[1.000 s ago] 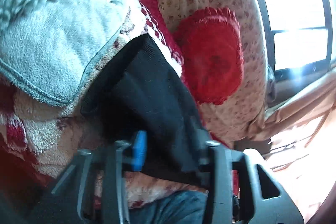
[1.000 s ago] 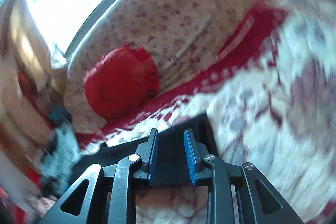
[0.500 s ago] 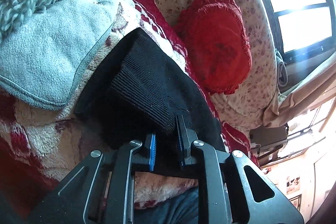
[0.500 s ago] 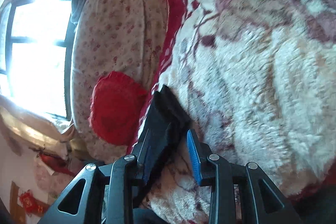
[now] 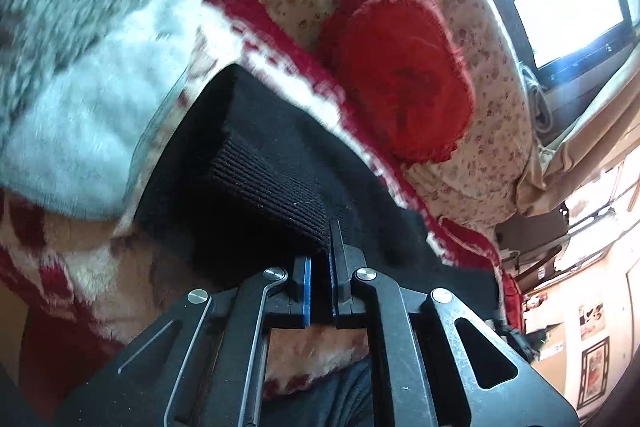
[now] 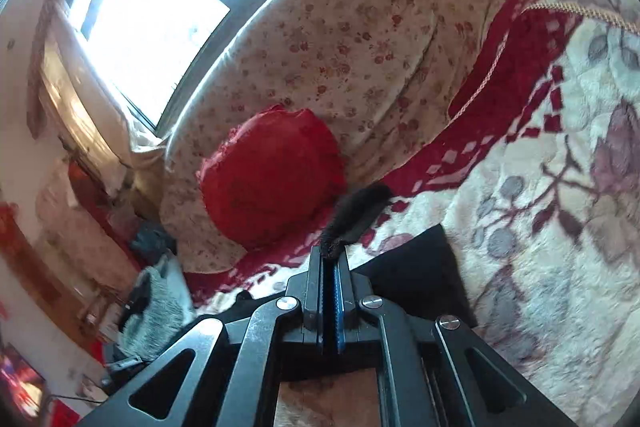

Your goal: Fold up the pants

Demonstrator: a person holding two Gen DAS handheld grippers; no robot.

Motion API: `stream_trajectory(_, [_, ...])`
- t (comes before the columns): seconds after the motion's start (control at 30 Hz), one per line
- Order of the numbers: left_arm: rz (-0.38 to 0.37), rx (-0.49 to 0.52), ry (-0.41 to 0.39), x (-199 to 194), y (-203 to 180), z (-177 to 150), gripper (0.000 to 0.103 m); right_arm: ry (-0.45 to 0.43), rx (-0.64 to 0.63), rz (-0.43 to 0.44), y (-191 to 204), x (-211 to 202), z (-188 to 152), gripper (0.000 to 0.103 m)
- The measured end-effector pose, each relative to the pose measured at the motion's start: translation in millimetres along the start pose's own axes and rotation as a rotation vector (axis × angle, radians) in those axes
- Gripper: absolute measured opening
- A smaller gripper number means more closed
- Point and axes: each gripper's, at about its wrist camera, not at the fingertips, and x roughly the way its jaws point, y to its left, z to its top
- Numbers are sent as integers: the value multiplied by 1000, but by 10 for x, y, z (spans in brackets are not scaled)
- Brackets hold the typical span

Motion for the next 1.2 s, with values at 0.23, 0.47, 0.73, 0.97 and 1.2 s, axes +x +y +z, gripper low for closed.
stream_trajectory(0.23, [13, -25, 25, 11, 163, -114, 4, 154, 275, -164, -633, 206, -207, 3])
stream_trajectory(0.47, [44, -31, 38, 24, 260, -177, 4, 159, 306, -183, -710, 196, -270, 3])
stream_trajectory(0.73, [23, -34, 40, 69, 359, -109, 9, 168, 312, -218, -764, 184, -327, 3])
stream_trajectory(0.97, [153, 79, -36, -235, 240, -150, 26, 24, 186, -398, -548, -16, -197, 3])
stream_trajectory(1.2, [394, 293, -356, -606, -254, -308, 27, 91, -367, -79, 863, 499, -301, 3])
